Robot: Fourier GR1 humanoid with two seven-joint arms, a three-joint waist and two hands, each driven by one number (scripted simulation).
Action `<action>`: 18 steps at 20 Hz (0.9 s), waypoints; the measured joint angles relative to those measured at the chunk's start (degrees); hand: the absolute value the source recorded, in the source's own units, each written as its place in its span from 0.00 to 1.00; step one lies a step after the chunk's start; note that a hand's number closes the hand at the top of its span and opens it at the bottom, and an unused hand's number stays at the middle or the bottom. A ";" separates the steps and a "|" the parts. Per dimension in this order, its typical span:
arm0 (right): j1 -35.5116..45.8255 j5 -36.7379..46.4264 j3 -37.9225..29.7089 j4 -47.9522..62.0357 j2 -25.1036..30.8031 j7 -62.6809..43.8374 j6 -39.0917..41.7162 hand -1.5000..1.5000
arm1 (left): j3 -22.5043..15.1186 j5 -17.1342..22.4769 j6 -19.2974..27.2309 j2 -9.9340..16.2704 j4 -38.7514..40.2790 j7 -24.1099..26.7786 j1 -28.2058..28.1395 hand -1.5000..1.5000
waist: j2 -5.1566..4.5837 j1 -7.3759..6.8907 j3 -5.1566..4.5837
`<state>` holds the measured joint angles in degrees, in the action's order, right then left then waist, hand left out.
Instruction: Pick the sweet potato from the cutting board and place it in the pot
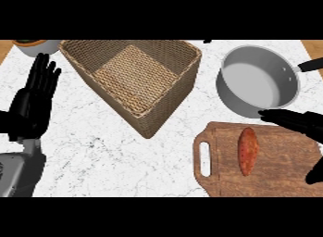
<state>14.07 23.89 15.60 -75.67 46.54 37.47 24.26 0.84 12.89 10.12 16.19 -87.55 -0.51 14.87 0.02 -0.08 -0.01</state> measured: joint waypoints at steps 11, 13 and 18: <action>-2.70 6.77 -2.33 -2.83 -7.02 0.78 -1.02 0.00 | 1.68 -1.81 -1.30 -1.43 -1.34 -2.13 0.10 0.50 | 0.02 0.15 -0.01; -2.53 9.29 -2.24 -1.34 -8.80 0.51 -2.16 0.00 | 2.05 -2.10 -1.55 -1.43 -1.56 -2.67 0.45 0.50 | 0.00 0.07 -0.01; -1.74 14.02 -3.20 0.46 -12.17 -1.40 -2.90 0.00 | 2.65 -2.85 -2.23 -2.42 -1.19 -2.24 0.44 0.50 | -0.02 0.02 0.01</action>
<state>12.32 37.91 12.40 -75.21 34.37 36.07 21.37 3.50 10.03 7.89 13.77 -88.75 -2.75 15.31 0.00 -0.07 0.00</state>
